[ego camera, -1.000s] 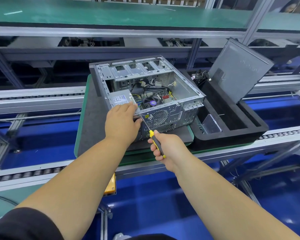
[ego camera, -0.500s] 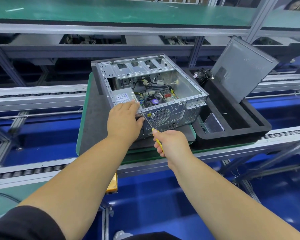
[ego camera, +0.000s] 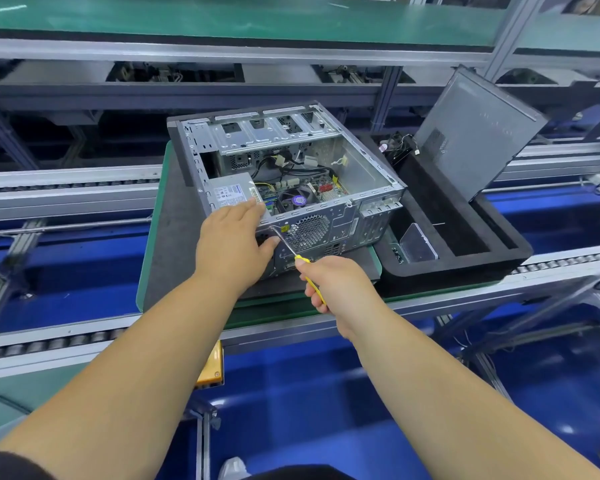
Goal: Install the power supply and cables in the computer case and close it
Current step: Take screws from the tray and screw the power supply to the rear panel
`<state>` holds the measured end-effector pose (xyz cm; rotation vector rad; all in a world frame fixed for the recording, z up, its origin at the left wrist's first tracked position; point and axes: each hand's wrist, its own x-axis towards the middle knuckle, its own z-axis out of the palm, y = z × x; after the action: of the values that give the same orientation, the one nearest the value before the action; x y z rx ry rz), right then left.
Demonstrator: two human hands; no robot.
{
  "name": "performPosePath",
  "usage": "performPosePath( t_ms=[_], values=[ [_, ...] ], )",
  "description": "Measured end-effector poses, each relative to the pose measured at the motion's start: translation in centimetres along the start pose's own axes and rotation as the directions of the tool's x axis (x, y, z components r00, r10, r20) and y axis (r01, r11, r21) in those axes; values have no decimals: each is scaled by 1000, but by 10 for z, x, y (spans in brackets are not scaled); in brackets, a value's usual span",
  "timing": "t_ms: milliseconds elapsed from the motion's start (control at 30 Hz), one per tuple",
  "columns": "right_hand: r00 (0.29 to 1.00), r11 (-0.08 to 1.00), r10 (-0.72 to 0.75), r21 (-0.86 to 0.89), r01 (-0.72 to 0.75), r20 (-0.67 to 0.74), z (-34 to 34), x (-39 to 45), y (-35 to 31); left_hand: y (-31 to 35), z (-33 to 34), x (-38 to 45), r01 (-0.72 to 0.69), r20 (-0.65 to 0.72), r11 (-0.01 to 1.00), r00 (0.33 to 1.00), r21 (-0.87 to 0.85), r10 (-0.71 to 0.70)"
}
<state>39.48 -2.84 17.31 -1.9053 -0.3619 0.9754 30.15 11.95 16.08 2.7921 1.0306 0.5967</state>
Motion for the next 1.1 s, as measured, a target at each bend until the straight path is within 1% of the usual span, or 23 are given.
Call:
performPosePath(
  t_ms=[33, 100, 167, 200, 300, 467, 600, 700, 833, 933, 1100],
  values=[
    [999, 999, -48, 1, 48, 10, -4, 0, 2, 2, -2, 0, 21, -15, 999, 1000, -48, -22],
    [993, 992, -117, 46, 115, 36, -15, -2, 5, 9, -6, 0, 111, -44, 959, 991, -262, -127],
    [988, 986, -146, 86, 141, 53, -28, -2, 5, 21, -9, 0, 197, -13, 848, 972, -492, -233],
    [986, 984, -153, 99, 146, 61, -34, -1, 6, 28, -11, 1, 202, -2, 810, 970, -550, -243],
    [981, 976, -172, 153, 157, 88, -56, 0, 7, 52, -11, 7, 149, -2, 792, 983, -592, -186],
    [972, 957, -219, 214, 196, 86, -103, 4, 10, 90, 0, 26, 233, 101, 601, 964, -764, -245],
    [963, 911, -270, 326, 251, 13, -150, 7, 13, 122, 12, 36, 307, 203, 462, 944, -832, -261],
    [962, 866, -270, 428, 260, -37, -188, 10, 14, 145, 24, 41, 359, 281, 372, 927, -856, -247],
    [953, 819, -284, 490, 300, -109, -227, 16, 17, 175, 41, 44, 415, 372, 284, 908, -864, -195],
    [947, 803, -274, 502, 322, -168, -243, 22, 19, 192, 53, 43, 438, 412, 240, 898, -866, -152],
    [931, 809, -283, 464, 360, -229, -251, 40, 19, 203, 76, 53, 502, 493, 273, 863, -820, -108]
  ],
)
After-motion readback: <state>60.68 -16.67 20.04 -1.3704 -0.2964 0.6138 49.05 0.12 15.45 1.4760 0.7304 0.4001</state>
